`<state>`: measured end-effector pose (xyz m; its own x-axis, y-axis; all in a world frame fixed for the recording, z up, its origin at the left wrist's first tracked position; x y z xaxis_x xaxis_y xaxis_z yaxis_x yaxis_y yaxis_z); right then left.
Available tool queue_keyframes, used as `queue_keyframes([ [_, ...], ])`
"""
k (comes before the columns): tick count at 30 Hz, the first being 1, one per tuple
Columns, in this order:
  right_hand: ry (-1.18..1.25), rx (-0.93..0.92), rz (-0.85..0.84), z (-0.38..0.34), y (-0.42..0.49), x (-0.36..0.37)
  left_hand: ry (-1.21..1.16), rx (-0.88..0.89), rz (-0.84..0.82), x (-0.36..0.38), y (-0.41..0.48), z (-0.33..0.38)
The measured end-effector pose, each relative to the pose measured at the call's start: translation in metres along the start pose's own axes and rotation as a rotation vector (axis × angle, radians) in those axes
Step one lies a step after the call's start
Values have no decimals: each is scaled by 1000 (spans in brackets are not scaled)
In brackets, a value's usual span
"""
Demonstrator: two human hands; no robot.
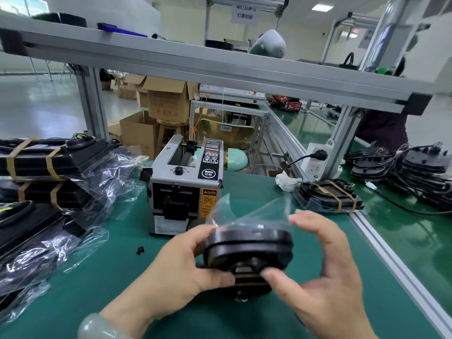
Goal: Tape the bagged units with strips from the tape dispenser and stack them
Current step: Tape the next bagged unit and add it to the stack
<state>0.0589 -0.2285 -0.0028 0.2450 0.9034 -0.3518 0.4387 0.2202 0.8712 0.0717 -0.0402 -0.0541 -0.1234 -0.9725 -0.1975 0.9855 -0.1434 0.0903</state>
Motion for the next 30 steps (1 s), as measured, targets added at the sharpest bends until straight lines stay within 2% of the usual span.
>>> queue_keyframes([
  [3, 339, 218, -273, 4, -4, 18, 64, -3, -122, 7, 3, 1],
  [5, 383, 322, -355, 6, -7, 24, 98, -22, -132, 7, 6, 1],
  [10, 214, 384, -195, 15, -6, 13, 98, -89, -132, 10, 6, 0],
  [13, 79, 394, -74, 25, -11, 2, -131, -178, 65, -11, 6, -4],
  [16, -118, 370, 9, 33, -15, -4, -343, -346, 435, -46, 8, -21],
  [18, -171, 355, 34, 35, -18, -2, -444, -435, 601, -62, 10, -35],
  [22, -256, 302, 30, 33, -18, 6, -558, -516, 671, -73, 16, -47],
  [30, -261, 276, -14, 36, -22, 11, -580, -511, 679, -77, 32, -45],
])
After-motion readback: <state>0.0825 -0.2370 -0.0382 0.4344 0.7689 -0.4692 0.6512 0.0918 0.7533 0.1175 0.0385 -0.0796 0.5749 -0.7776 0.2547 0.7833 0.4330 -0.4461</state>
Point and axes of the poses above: each hand's wrist, its own y-axis towards the middle knuckle, its own x-axis out of the palm, z = x × y, the point moved 7 cm from there along y, towards the middle knuckle, and after that the axes turned 6 degrees about -x, right-handed, at the moved point
